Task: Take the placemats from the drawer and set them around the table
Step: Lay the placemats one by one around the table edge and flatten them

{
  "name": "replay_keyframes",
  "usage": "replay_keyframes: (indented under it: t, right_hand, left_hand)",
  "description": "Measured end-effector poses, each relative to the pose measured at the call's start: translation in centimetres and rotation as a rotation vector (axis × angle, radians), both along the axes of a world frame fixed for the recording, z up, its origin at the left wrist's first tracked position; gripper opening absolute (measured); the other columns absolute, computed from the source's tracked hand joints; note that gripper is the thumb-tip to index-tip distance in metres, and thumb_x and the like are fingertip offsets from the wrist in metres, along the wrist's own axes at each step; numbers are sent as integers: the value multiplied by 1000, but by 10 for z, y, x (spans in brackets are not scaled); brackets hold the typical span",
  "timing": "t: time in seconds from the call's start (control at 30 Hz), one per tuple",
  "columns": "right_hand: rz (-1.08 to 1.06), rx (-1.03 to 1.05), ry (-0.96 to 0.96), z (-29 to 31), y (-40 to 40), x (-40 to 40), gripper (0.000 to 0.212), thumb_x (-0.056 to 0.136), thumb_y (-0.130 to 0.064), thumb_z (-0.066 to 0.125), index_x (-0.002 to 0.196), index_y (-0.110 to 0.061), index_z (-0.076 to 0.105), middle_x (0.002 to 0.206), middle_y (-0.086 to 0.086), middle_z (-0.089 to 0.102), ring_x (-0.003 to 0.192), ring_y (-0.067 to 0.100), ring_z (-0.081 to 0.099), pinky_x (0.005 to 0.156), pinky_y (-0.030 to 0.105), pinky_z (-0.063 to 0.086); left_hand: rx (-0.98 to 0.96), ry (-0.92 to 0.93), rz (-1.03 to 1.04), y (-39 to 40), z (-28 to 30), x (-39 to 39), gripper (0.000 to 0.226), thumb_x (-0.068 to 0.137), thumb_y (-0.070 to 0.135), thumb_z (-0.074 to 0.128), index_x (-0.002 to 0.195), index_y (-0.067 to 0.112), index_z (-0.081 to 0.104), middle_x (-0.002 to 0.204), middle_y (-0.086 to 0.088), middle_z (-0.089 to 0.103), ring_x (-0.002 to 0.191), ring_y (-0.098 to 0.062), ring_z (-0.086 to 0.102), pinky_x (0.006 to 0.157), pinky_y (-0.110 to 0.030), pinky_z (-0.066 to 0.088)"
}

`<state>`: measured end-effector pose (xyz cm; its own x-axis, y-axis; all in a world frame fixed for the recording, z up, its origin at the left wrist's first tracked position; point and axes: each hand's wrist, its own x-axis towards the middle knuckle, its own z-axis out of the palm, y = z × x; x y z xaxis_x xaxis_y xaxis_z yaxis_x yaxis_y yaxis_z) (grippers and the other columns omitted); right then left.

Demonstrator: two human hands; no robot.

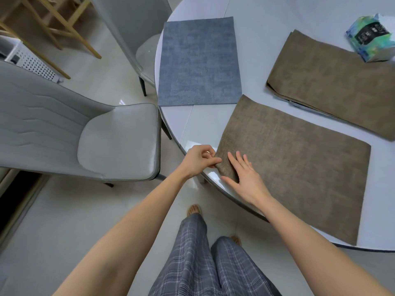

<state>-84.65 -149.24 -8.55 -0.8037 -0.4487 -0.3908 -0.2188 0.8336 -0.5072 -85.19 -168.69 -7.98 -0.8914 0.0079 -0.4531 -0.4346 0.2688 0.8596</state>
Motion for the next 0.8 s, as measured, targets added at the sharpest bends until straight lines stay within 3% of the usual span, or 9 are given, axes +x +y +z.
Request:
replay_keyframes:
  t: [0.07,0.17,0.23,0.4,0.53,0.63,0.7,0.8]
  right_hand:
    - [19,15,-14,1,2,-2,77,92,-53,45,152,-30,4,161,0,-3,148,20,-6,121,38,8]
    - [39,43,-17,-1,2,-4,76,93,-51,45,152,-28,3,160,1,-5,148,22,-7,121,38,6]
    - [64,70,-5,-4,0,-3,75,95,-49,44,152,-26,2,160,4,-7,147,24,-10,121,38,2]
    - [100,108,42,-8,-1,0,73,96,-47,42,152,-23,1,160,7,-10,147,27,-13,120,38,-2]
    - [121,114,16,-4,3,-1,70,97,-45,42,153,-23,7,160,5,-9,147,25,-11,120,36,2]
    - [63,22,37,11,4,-14,52,98,-38,42,145,-14,36,156,7,25,145,24,21,116,33,20]
    - [-4,-56,103,21,3,-31,40,98,-31,44,131,-9,53,138,9,52,127,25,46,105,31,33]
    - [-95,-102,164,28,-3,-64,34,97,-24,47,125,-7,57,126,8,60,117,25,53,99,31,38]
  left_hand:
    - [-30,43,-66,-2,0,-3,26,82,13,74,72,11,50,51,9,52,59,-7,61,76,-27,57]
    - [-111,92,-133,-2,-1,-2,28,83,12,73,73,13,47,63,4,45,49,3,49,59,-10,43]
    - [-150,97,-151,-3,-4,1,27,83,11,72,75,10,46,65,5,48,48,4,53,56,-7,40]
    - [-300,132,-238,-1,0,-2,25,83,11,71,77,12,47,76,-2,57,58,-9,60,60,-18,45]
    - [-434,-3,-285,-6,15,-9,21,87,17,69,87,9,50,77,-8,65,64,-22,66,64,-29,52]
    - [-666,-12,-260,-23,27,-21,29,92,29,61,109,7,54,95,-12,67,86,-29,63,79,-36,51]
    - [-721,28,-280,-27,35,-37,33,94,29,58,118,6,53,104,-11,68,97,-28,62,86,-37,50]
    - [-702,75,-327,-16,39,-75,33,95,27,57,122,9,53,110,-8,68,102,-25,61,90,-38,50]
